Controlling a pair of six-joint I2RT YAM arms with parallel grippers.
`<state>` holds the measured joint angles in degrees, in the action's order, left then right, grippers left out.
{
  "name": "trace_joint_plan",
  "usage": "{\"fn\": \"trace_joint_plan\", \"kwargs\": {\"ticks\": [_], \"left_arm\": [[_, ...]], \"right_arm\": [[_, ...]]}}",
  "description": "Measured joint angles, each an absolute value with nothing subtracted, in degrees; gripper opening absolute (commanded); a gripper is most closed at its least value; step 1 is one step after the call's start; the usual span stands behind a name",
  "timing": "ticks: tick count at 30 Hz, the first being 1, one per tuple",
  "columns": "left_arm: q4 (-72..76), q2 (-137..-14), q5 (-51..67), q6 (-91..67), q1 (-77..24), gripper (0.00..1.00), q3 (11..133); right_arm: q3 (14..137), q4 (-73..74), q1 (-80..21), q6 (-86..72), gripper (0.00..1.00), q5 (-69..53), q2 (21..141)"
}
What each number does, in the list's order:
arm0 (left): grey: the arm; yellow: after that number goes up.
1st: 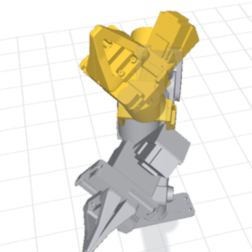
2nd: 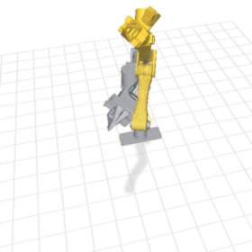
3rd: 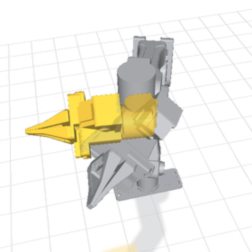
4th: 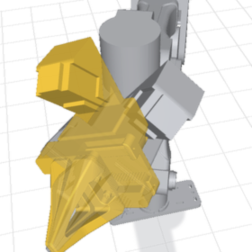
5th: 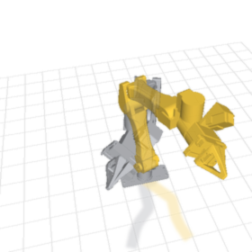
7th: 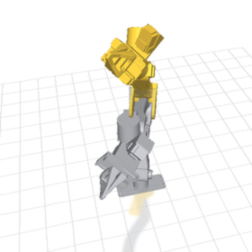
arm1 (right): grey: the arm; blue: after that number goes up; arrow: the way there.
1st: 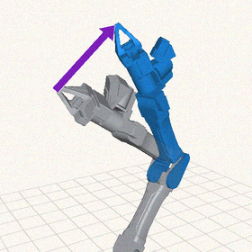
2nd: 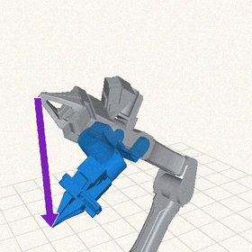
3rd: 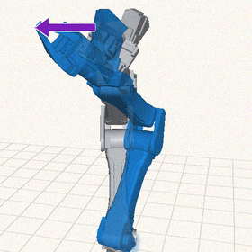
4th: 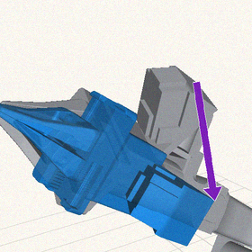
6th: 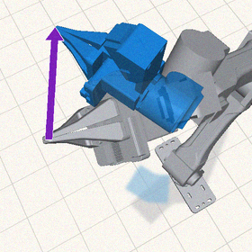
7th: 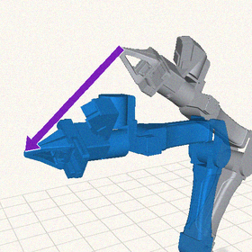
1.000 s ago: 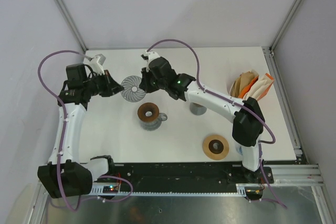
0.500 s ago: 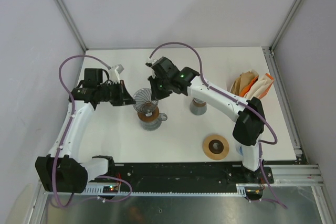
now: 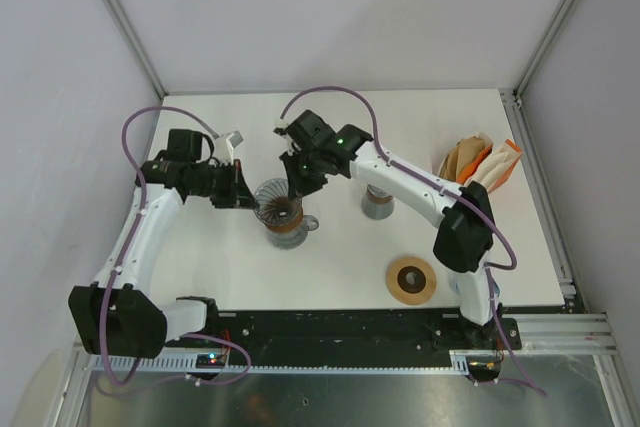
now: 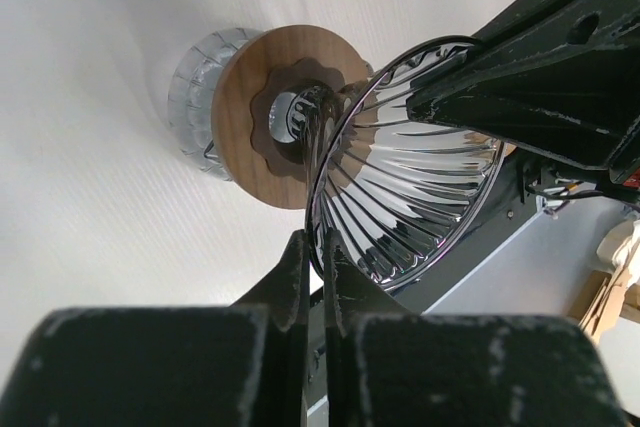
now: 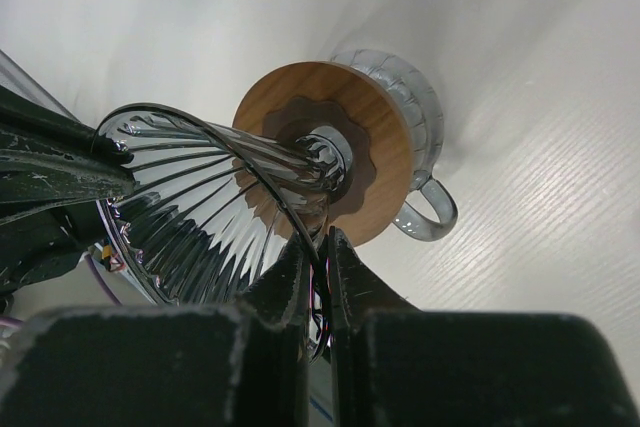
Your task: Place the coffee filter in the dripper
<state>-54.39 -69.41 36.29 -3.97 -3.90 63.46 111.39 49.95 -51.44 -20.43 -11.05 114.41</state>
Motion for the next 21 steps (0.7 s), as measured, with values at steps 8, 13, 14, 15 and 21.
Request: {"fn": "trace_joint_plan", "kwargs": {"ticks": [8, 13, 14, 15, 21], "left_arm": [[-55.5, -70.7, 35.2, -2.6, -3.9, 0.02, 63.5], [-56.1, -72.6, 34.7, -1.3, -3.9, 0.02, 63.5], [-56.0, -73.4, 34.7, -1.0, -3.9, 0.01, 63.5], [-56.0, -73.7, 34.8, -1.0, -3.9, 0.01, 63.5], [-55.7, -77.5, 36.9, 0.1, -3.8, 0.00, 65.3]], "right_arm": [[112.5, 50.7, -50.9, -19.9, 0.00, -13.6, 116.6], [112.5, 50.6, -50.5, -19.9, 0.00, -15.2, 118.0], [112.5, 50.6, -50.4, -19.9, 0.00, -15.4, 118.1], [112.5, 50.6, -50.2, -19.9, 0.00, -15.7, 118.5], [112.5, 50.7, -48.9, -19.9, 0.00, -16.6, 118.7]]}}
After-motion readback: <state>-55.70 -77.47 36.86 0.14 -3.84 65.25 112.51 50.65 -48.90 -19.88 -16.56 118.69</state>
